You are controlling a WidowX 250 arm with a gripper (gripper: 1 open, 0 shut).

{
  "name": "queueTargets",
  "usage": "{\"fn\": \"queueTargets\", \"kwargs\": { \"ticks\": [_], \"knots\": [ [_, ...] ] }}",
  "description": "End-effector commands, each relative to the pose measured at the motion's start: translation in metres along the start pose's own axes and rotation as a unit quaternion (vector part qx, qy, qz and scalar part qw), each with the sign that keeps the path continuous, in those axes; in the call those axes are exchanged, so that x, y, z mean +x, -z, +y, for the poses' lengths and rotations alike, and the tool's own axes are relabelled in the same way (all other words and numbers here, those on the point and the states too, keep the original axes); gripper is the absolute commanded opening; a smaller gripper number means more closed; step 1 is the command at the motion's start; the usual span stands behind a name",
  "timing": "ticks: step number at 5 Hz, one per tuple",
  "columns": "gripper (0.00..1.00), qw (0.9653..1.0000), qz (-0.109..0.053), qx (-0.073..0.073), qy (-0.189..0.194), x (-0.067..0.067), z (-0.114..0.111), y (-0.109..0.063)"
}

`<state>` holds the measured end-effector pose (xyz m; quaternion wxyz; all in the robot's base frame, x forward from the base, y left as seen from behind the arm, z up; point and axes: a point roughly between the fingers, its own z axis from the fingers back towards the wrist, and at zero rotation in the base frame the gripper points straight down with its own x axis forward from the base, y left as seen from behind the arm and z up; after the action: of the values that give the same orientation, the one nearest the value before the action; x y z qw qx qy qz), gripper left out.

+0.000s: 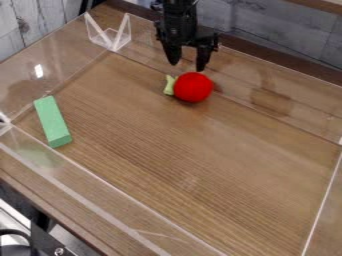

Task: Move the red fruit to the right

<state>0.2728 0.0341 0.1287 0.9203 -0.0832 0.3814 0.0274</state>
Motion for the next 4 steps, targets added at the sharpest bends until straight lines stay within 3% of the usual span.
{"fn": "queueTargets", "kwargs": {
  "ticks": [1,3,4],
  "knots": [
    [0.0,0.9993,-0.032,0.017,0.013,0.005,0.015,-0.014],
    [0.0,0.9982,-0.027,0.04,0.037,0.024,0.034,-0.017],
    [0.0,0.9985,-0.028,0.034,0.032,0.02,0.035,-0.011]
  ]
}}
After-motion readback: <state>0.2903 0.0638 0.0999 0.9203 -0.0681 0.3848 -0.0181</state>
